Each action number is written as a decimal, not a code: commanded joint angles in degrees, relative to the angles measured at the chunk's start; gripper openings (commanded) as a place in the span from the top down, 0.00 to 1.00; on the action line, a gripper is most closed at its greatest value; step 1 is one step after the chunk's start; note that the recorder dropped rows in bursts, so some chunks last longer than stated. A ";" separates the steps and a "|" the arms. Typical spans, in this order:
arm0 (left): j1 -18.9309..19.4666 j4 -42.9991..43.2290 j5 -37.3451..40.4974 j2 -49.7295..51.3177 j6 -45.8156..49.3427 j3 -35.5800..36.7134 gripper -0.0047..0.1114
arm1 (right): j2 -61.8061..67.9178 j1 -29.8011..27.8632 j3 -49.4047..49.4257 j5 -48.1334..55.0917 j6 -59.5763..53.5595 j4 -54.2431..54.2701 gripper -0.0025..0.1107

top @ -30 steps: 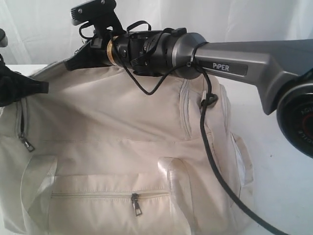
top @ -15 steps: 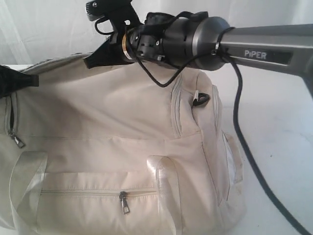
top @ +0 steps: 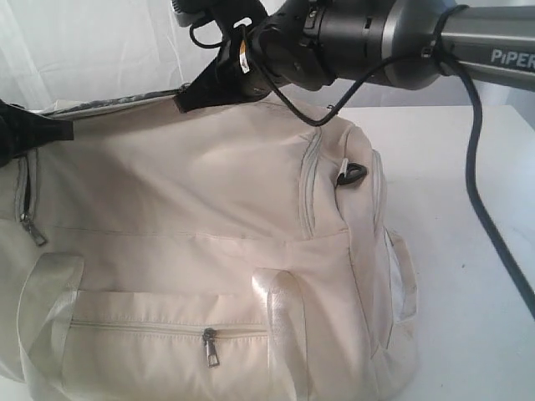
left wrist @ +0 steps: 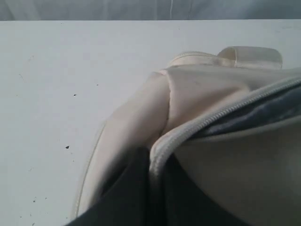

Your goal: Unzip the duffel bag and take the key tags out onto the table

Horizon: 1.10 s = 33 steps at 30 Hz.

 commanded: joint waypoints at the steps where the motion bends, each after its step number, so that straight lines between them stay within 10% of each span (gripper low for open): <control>1: 2.47 0.41 3.89 -1.85 -0.26 0.38 0.96 | -1.59 -4.13 -0.26 -1.96 -0.24 1.92 0.98; 15: 2.47 13.86 -2.76 -4.09 1.03 0.38 0.96 | 1.73 -3.48 -0.26 -8.66 -10.98 18.76 0.98; 26: 2.47 18.22 -3.78 -4.09 1.03 0.38 0.44 | 1.73 -1.76 -0.26 -9.96 -15.79 19.95 0.98; 33: 2.47 27.32 -11.06 -4.09 1.18 0.38 0.42 | 1.73 -1.76 -0.26 -13.52 -15.79 19.95 0.98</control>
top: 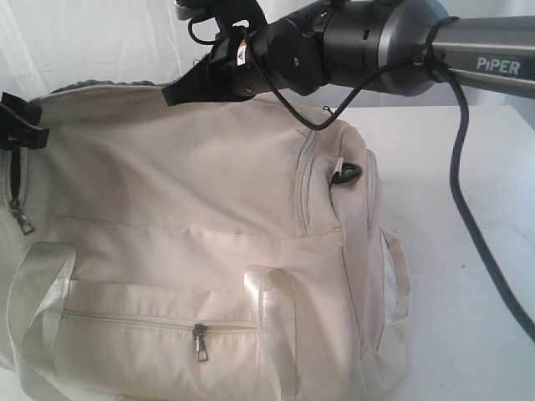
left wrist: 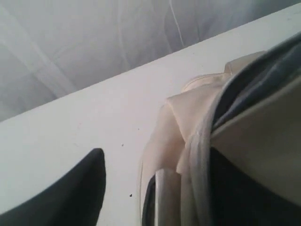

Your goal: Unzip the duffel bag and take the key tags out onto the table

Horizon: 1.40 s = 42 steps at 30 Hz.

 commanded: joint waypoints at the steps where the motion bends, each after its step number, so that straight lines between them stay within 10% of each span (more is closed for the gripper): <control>1: 0.30 7.91 -7.58 -0.96 -0.06 -0.19 0.42 | -0.53 -0.38 -0.30 -3.83 -0.46 -0.59 0.98; 13: 0.30 16.69 -24.81 2.04 2.84 -0.19 0.42 | -0.53 -0.38 -0.30 -4.30 -0.46 -0.71 0.98; 28: -0.57 7.11 -35.93 12.29 20.90 -1.51 0.43 | -0.53 -0.38 -0.30 -4.09 -0.46 -0.71 0.98; 38: -0.82 6.24 -29.90 15.04 16.61 -6.00 0.93 | -0.53 -0.38 -0.30 -4.66 -0.46 -0.61 0.98; 42: -0.82 5.43 -24.36 15.04 15.85 -6.27 0.96 | -0.53 -0.38 -0.30 -4.77 -2.67 -1.05 0.98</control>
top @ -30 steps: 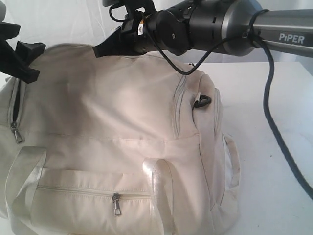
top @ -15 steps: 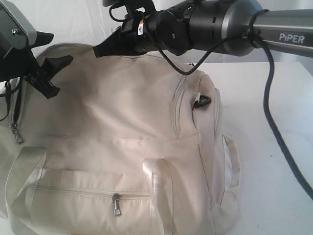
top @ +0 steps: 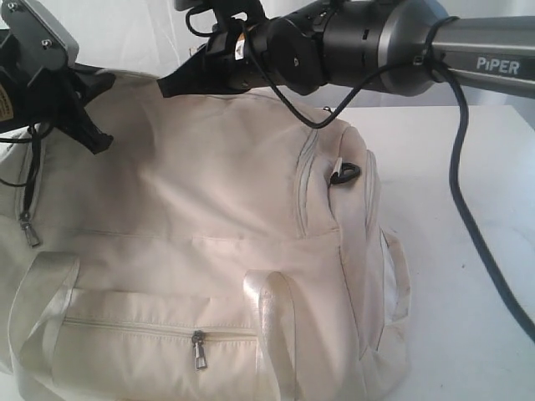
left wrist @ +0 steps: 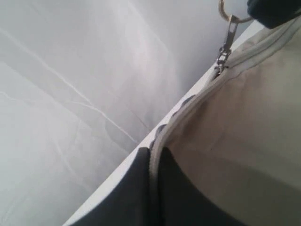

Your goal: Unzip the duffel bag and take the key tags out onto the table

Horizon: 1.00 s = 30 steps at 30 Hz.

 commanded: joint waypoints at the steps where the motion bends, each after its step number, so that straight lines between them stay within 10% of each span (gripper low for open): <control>1: -0.13 -1.42 5.76 -0.17 -1.22 -0.40 0.96 | -0.53 -0.49 -0.30 -1.75 -3.80 -0.99 0.98; 19: 0.00 -5.54 7.66 -0.17 -3.98 -0.40 0.96 | -1.03 -8.22 -0.30 3.60 -5.10 -1.32 0.98; 30: 0.00 -22.99 15.63 -0.17 1.37 -0.40 0.96 | -1.03 -8.97 -0.30 3.46 -5.10 -3.22 0.98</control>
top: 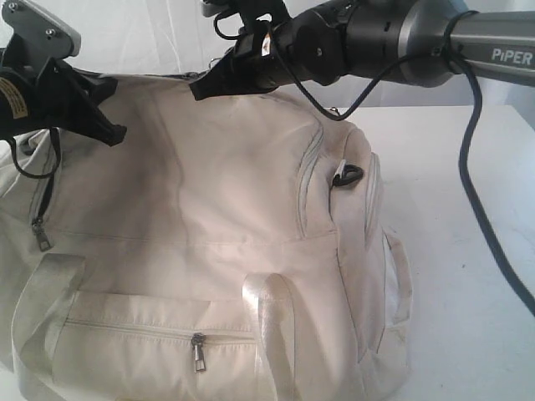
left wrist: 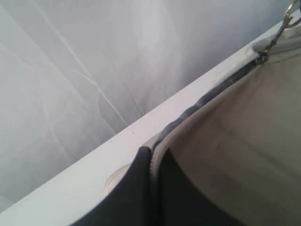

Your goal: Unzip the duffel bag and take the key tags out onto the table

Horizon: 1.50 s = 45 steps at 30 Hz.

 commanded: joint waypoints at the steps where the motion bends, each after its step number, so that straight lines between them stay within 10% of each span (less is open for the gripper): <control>1: 2.28 -9.99 9.63 -0.55 2.66 -0.29 0.96 | -1.07 -4.73 -0.30 0.23 0.00 -4.74 0.98; 21: 2.81 -20.51 13.29 -0.55 9.27 -0.29 0.96 | -1.07 -7.79 -0.30 0.27 0.00 3.07 0.98; 29: 1.43 -11.68 20.57 -0.66 -1.36 -0.09 0.96 | -0.82 -1.11 -0.30 0.15 -9.41 20.86 0.98; 45: -1.78 -9.06 29.51 -0.88 -6.60 0.05 0.96 | 12.01 7.91 -0.30 1.95 -10.11 22.86 0.98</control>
